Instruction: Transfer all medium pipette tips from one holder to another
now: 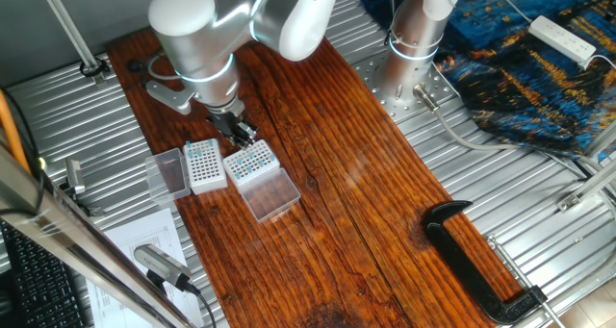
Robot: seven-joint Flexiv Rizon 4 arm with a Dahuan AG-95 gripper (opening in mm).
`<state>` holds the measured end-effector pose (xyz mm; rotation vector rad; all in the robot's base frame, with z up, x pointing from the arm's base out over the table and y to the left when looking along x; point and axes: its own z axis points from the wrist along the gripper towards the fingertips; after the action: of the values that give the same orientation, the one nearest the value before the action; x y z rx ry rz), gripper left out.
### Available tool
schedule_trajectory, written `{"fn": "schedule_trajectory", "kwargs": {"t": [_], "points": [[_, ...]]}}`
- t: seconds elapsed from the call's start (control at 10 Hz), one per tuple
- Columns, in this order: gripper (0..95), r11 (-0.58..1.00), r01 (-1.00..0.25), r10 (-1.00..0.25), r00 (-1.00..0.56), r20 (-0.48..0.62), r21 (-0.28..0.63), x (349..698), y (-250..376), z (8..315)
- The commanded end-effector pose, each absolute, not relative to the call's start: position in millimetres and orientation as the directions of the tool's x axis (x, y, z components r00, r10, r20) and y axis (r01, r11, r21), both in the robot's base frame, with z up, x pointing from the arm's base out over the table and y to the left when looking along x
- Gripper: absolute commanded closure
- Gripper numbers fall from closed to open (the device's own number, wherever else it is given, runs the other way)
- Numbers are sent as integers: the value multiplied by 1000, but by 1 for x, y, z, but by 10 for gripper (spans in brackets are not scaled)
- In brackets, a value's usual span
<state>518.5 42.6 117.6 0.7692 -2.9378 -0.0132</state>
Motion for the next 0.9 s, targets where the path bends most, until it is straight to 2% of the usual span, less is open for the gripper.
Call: {"fn": "schedule_trajectory", "kwargs": {"t": [0.1, 0.9], "points": [[760, 864, -502, -503, -858, 103, 37, 530, 31, 118], [760, 855, -517, -518, -850, 95, 33, 562, 6, 103]]}}
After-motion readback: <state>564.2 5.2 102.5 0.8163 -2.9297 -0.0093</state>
